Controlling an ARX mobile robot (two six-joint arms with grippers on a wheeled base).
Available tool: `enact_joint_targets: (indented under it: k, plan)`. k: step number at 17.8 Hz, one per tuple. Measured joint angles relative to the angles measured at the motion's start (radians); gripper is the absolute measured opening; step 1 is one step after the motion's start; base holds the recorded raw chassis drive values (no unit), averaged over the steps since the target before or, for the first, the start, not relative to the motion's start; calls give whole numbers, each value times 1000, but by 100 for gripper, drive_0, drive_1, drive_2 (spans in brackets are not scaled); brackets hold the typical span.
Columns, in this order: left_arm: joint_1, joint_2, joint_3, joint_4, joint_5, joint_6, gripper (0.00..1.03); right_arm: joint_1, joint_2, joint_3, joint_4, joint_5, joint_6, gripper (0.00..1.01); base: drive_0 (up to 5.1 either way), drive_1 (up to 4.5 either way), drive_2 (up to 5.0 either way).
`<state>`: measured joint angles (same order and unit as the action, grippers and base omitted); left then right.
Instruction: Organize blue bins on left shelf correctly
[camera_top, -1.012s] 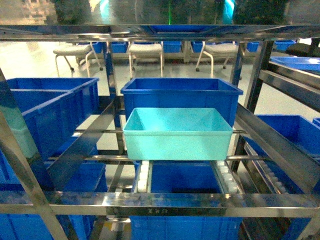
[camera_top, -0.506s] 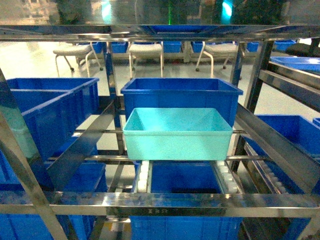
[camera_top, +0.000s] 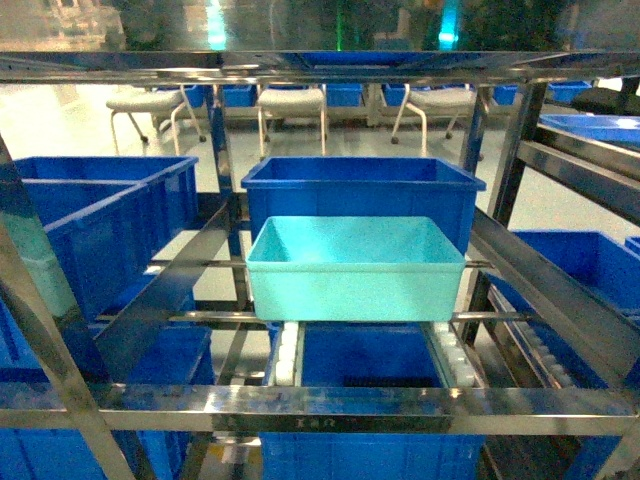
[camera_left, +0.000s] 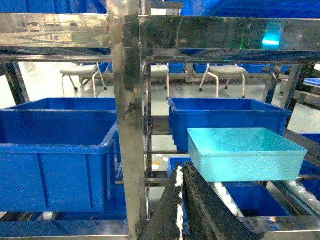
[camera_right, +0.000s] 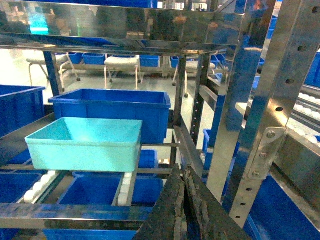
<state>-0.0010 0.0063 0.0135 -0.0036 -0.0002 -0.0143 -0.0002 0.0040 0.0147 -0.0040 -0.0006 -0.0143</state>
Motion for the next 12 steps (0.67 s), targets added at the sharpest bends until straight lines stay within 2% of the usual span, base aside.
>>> enact_joint_targets:
  k: [2,3,4,7,10,11,12]
  plan:
    - [0,0,0,0,0,-1,3,0,0,0,0,0,0,2,0,0,0]
    - [0,0,0,0,0,0,15,0,0,0,0,0,0,10,0,0,0]
    - [0,0,0,0,0,0,29,0,0,0,0,0,0,24,0,0,0]
    - [0,0,0,0,0,0,58,0,0,0,0,0,0,54,0,0,0]
    - [0,0,0,0,0,0,92,0,0,0,0,0,0,88,0,0,0]
    - [0,0,0,0,0,0,100,0,0,0,0,0,0,98,0,0,0]
    - [0,0,0,0,0,0,98,0,0,0,0,0,0,100,0,0,0]
